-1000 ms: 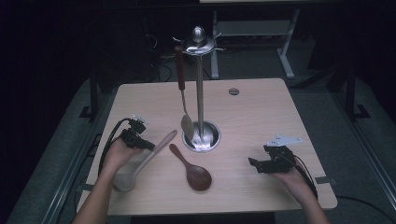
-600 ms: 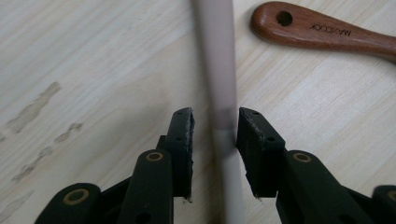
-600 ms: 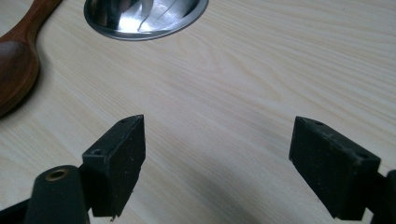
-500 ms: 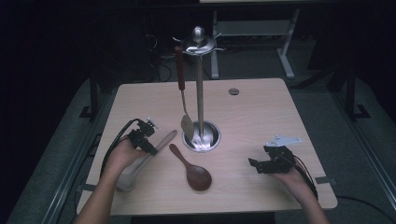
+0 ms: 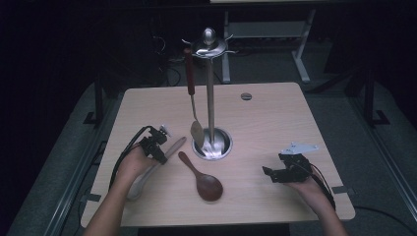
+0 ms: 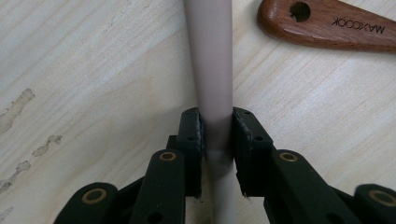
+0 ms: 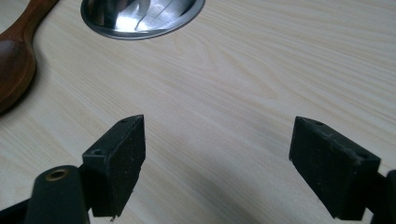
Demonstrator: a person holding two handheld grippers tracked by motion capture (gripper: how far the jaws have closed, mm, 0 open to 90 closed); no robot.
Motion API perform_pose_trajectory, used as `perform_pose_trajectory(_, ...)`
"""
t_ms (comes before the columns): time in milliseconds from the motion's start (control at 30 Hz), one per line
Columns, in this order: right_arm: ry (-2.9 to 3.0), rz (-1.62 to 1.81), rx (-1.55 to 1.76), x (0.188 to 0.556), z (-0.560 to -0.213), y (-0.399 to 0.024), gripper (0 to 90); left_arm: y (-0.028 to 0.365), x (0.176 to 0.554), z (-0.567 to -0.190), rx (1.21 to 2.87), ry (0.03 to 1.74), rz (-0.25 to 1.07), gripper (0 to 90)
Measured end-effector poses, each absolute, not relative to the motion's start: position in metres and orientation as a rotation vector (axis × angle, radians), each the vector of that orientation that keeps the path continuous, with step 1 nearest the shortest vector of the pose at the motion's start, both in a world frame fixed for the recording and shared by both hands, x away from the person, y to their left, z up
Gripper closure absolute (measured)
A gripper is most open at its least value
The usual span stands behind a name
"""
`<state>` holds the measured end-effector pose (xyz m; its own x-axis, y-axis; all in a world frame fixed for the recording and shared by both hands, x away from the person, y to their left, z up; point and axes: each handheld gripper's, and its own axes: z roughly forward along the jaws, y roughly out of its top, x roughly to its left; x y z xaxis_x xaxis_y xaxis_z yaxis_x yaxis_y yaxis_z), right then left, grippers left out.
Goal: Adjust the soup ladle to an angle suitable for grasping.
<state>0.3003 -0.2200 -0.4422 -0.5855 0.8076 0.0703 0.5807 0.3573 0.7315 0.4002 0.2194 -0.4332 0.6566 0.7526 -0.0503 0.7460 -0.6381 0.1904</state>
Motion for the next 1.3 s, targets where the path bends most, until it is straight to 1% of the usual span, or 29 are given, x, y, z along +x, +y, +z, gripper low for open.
perform_pose_trajectory(133,2.321,1.064,1.229,0.300,-0.442,-0.219,18.4,0.222,0.400,-0.433,2.658,1.245,0.047,75.6)
perform_pose_trajectory(233,2.320,1.064,1.230,0.300,-0.442,-0.219,18.5,0.222,0.399,-0.434,2.639,1.269,0.105,76.2)
perform_pose_trajectory(533,2.316,1.064,1.231,0.301,-0.442,-0.222,18.5,0.231,0.399,-0.430,2.588,1.255,0.058,76.3)
perform_pose_trajectory(600,2.317,1.064,1.235,0.302,-0.442,-0.222,18.5,0.235,0.396,-0.425,2.543,1.251,0.070,76.3)
perform_pose_trajectory(700,2.319,1.063,1.231,0.302,-0.443,-0.222,18.5,0.244,0.393,-0.417,2.505,1.198,0.110,76.2)
perform_pose_trajectory(800,2.320,1.061,1.230,0.301,-0.443,-0.221,18.5,0.255,0.389,-0.407,2.418,1.176,0.121,76.3)
perform_pose_trajectory(833,2.321,1.061,1.229,0.301,-0.443,-0.221,18.4,0.260,0.388,-0.403,2.412,1.157,0.134,76.3)
perform_pose_trajectory(900,2.322,1.060,1.228,0.301,-0.443,-0.221,18.5,0.268,0.386,-0.396,2.344,1.151,0.126,76.3)
perform_pose_trajectory(1100,2.319,1.065,1.230,0.302,-0.443,-0.222,18.4,0.285,0.377,-0.383,2.167,1.057,0.131,76.2)
perform_pose_trajectory(1300,2.324,1.066,1.230,0.302,-0.444,-0.221,18.4,0.294,0.369,-0.374,2.098,1.013,0.150,76.2)
